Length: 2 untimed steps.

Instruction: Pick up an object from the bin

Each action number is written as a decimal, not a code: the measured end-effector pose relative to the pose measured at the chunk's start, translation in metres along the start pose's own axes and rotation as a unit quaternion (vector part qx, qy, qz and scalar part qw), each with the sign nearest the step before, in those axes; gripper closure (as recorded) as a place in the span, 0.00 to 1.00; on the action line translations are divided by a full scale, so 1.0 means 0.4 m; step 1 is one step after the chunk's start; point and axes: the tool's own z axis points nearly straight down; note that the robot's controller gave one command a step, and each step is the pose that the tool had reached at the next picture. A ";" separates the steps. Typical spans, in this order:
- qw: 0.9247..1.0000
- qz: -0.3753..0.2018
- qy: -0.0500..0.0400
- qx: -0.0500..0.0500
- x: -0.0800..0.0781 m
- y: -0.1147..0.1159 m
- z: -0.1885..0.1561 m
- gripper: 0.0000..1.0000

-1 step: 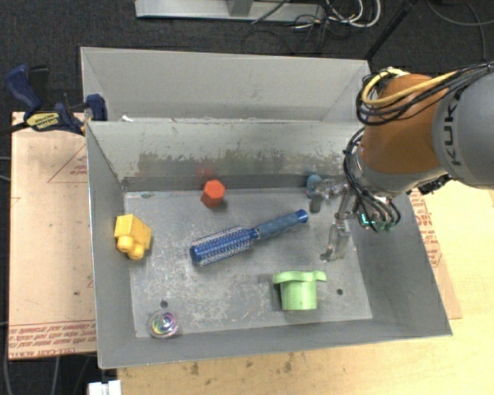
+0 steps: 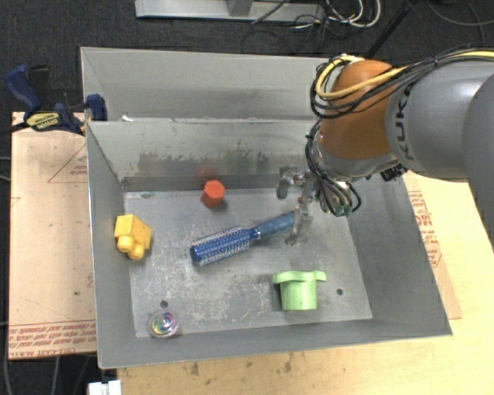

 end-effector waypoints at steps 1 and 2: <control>1.000 -0.010 0.004 0.000 0.041 0.129 0.123 0.00; 1.000 -0.008 0.001 0.001 0.036 0.120 0.114 1.00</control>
Offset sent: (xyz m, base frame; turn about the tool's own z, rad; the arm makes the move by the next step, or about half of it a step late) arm -0.0139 0.0474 -0.0458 -0.0137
